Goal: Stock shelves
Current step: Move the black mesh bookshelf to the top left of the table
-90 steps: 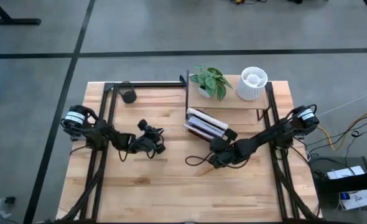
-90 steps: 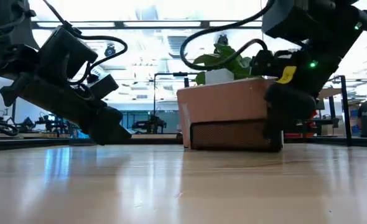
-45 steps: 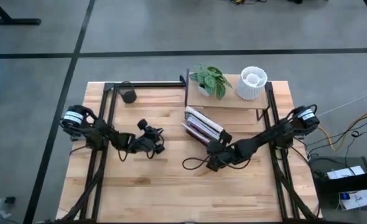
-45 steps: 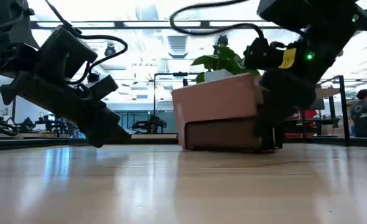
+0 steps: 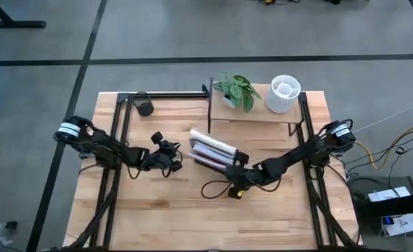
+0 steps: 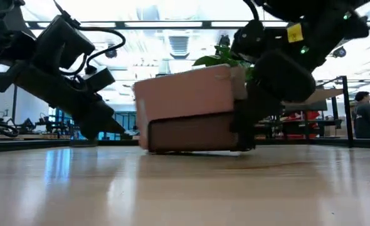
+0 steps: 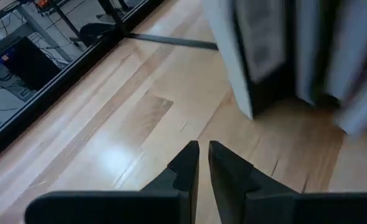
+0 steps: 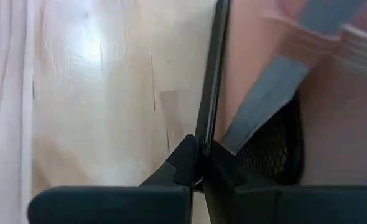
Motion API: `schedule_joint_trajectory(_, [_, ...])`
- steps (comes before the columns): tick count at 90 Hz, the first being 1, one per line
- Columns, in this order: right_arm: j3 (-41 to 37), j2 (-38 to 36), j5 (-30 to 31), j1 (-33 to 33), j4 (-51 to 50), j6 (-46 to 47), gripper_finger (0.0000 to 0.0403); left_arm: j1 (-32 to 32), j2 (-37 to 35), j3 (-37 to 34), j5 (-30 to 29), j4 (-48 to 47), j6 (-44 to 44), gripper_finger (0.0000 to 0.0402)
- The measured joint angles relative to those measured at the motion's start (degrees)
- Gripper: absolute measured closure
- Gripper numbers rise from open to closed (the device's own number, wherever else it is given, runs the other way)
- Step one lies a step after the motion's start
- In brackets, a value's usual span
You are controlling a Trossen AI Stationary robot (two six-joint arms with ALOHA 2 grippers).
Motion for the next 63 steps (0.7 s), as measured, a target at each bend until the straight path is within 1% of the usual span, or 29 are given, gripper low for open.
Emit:
schedule_joint_trajectory(18, [0.0,1.9,-1.3,-2.7,7.0,-4.8,0.0402,0.0,-6.4,0.0,0.0,-9.3,0.5,0.0380])
schedule_joint_trajectory(36, [0.1,1.9,-1.8,-6.4,12.7,-9.2,0.0402,0.0,-12.9,0.0,0.0,-17.5,-1.6,0.0380])
schedule_joint_trajectory(47, [0.1,2.8,-2.2,-8.7,16.1,-10.9,0.0402,0.0,-15.5,0.0,0.0,-19.7,-2.1,0.0380])
schedule_joint_trajectory(55, [0.7,4.4,-4.7,-10.4,17.6,-11.4,0.0402,0.0,-16.9,0.0,0.0,-20.8,-2.1,0.0380])
schedule_joint_trajectory(63, [3.1,6.9,-6.1,-11.6,18.1,-11.4,0.0402,-0.2,-18.3,0.0,0.3,-22.7,-2.1,0.0380])
